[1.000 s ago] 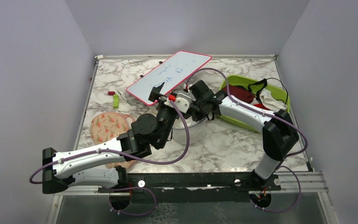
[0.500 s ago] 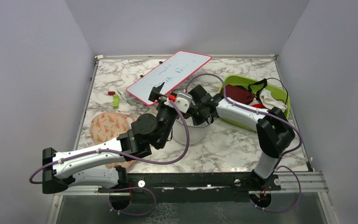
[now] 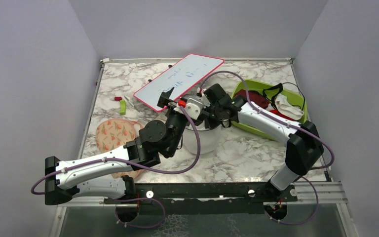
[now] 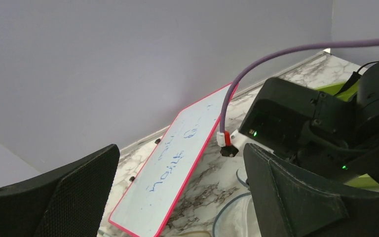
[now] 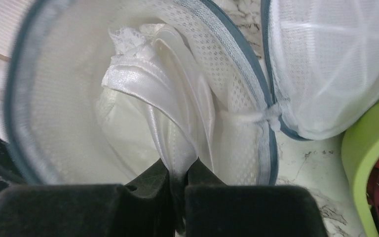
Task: Unzip the laundry bag and remove the bra
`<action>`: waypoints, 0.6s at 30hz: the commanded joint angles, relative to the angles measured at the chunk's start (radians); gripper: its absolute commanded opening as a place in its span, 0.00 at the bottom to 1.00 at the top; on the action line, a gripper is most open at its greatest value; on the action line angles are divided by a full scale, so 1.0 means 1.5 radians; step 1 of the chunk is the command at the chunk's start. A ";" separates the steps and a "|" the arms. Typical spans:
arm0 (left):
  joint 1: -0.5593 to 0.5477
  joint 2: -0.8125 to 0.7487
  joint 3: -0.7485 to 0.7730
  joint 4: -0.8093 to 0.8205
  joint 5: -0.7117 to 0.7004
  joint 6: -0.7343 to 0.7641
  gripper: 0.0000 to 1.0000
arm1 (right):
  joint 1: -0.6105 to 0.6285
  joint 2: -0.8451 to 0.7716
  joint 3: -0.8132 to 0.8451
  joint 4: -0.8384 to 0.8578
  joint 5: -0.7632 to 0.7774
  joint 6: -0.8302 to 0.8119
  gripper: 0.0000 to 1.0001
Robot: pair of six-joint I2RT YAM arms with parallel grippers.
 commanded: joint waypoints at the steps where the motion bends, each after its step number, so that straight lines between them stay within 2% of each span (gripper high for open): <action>1: 0.002 -0.008 0.009 -0.005 0.012 -0.009 0.92 | 0.003 -0.071 0.035 -0.005 -0.023 0.022 0.01; 6: 0.002 -0.008 0.010 -0.005 0.013 -0.011 0.92 | 0.004 -0.115 0.021 0.038 -0.019 0.040 0.01; 15: 0.002 -0.008 0.010 -0.007 0.014 -0.014 0.92 | 0.004 -0.169 -0.069 0.210 0.025 0.080 0.01; 18: 0.001 -0.008 0.010 -0.007 0.013 -0.014 0.92 | 0.004 -0.173 -0.079 0.236 0.035 0.096 0.01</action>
